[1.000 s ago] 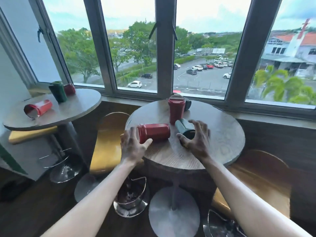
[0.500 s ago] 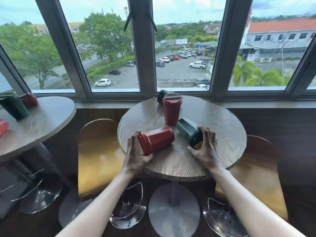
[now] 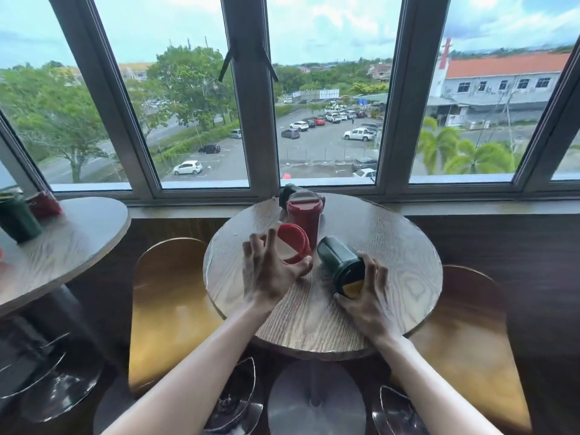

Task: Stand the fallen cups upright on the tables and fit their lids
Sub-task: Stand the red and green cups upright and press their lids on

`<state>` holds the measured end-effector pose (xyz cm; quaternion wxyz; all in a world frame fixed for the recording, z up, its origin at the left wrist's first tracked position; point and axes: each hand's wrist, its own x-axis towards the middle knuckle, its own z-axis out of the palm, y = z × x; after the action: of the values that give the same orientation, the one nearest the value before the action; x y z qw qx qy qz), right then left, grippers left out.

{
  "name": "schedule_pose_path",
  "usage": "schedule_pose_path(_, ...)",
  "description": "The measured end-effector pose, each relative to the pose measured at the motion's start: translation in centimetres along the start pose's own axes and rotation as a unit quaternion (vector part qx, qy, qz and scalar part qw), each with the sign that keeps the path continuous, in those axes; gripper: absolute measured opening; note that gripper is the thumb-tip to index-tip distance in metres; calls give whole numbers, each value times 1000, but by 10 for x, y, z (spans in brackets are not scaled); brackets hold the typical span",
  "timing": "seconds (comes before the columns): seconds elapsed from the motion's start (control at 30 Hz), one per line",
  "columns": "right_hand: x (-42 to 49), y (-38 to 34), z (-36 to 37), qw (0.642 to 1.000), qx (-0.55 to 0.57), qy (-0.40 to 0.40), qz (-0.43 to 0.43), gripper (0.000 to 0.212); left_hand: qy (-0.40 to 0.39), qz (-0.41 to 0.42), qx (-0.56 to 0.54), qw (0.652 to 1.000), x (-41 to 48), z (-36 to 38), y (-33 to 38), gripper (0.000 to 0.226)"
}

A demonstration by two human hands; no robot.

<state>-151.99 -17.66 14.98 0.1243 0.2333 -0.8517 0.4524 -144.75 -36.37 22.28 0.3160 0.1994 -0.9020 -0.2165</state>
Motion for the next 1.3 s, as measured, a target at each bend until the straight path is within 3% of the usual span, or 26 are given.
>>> schedule_pose_path(0.2, 1, 2, 0, 1000, 12, 3, 5, 97, -25, -64, 41, 997, 33, 12, 22, 95)
schedule_pose_path(0.4, 0, 3, 0, 1000, 8, 11, 8, 100, -34, -127, 2, 991, 41, 17, 26, 100)
schedule_pose_path(0.57, 1, 5, 3, 1000, 18, 13, -5, 94, -35, -123, -135, 982, 34, 19, 17, 109)
schedule_pose_path(0.7, 1, 6, 4, 1000, 25, -1, -1, 93, -33, -113, -264, 957, 8, 33, -6, 96)
schedule_pose_path(0.87, 1, 4, 4, 1000, 13, 4, 6, 94, -69, -161, -250, 952, -5, 48, -20, 67)
schedule_pose_path(1.13, 15, -8, -6, 1000, 14, -4, 11, 101, -57, -145, -213, 965, 5, 62, -26, 78)
schedule_pose_path(1.3, 44, -25, -14, 999, -41, 27, -14, 104, -46, -127, -213, 968, 10, 66, -28, 80)
